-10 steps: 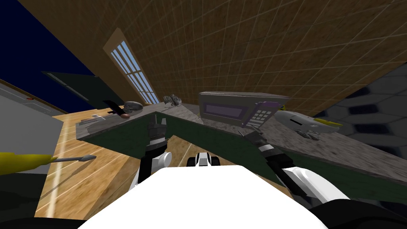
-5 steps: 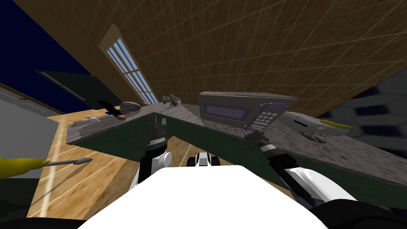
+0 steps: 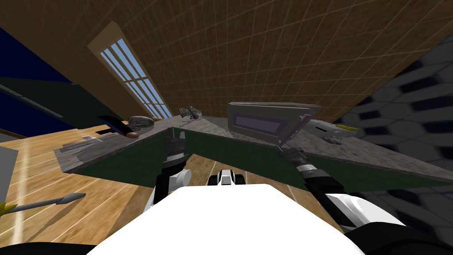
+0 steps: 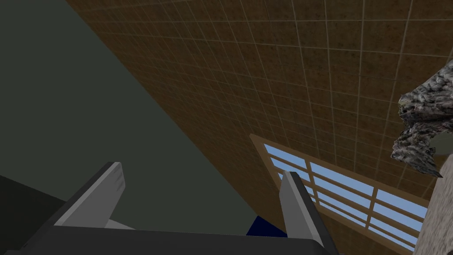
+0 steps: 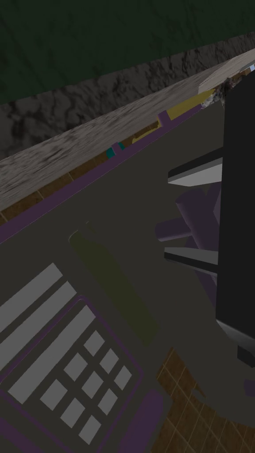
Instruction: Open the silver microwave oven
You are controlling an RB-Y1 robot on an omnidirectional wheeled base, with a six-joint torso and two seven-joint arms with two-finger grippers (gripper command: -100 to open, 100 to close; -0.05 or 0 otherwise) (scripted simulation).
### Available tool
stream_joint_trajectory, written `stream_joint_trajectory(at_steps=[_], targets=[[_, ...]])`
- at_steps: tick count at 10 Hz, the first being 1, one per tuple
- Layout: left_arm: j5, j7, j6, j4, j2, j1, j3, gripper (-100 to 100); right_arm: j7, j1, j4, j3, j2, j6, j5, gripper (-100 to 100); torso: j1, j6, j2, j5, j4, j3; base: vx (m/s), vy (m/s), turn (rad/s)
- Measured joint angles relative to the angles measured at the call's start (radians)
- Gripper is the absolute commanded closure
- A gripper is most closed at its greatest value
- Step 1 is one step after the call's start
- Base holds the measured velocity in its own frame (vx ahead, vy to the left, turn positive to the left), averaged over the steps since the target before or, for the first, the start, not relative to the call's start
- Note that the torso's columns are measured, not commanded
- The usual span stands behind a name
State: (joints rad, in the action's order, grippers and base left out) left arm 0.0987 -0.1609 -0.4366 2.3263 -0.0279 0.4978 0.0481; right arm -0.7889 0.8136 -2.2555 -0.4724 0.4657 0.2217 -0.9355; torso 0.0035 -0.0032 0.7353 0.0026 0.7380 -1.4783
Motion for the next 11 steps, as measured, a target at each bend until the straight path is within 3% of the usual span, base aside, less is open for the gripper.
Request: stream_joint_trajectory(at_steps=[6,11], targets=[[0.000,0.000,0.000,0.000,0.000,0.000,0.000,0,0.007,0.032,-0.007,-0.039,-0.036,-0.066,0.000,100,-0.003,0.007,0.003,-0.002,0.001,0.003,-0.028,0.190,-0.120],[0.000,0.000,0.000,0.000,0.000,0.000,0.000,0,0.005,0.074,-0.022,-0.065,-0.086,-0.140,-0.006,100,0.003,0.001,0.004,0.000,0.001,0.002,0.010,0.242,-0.125]])
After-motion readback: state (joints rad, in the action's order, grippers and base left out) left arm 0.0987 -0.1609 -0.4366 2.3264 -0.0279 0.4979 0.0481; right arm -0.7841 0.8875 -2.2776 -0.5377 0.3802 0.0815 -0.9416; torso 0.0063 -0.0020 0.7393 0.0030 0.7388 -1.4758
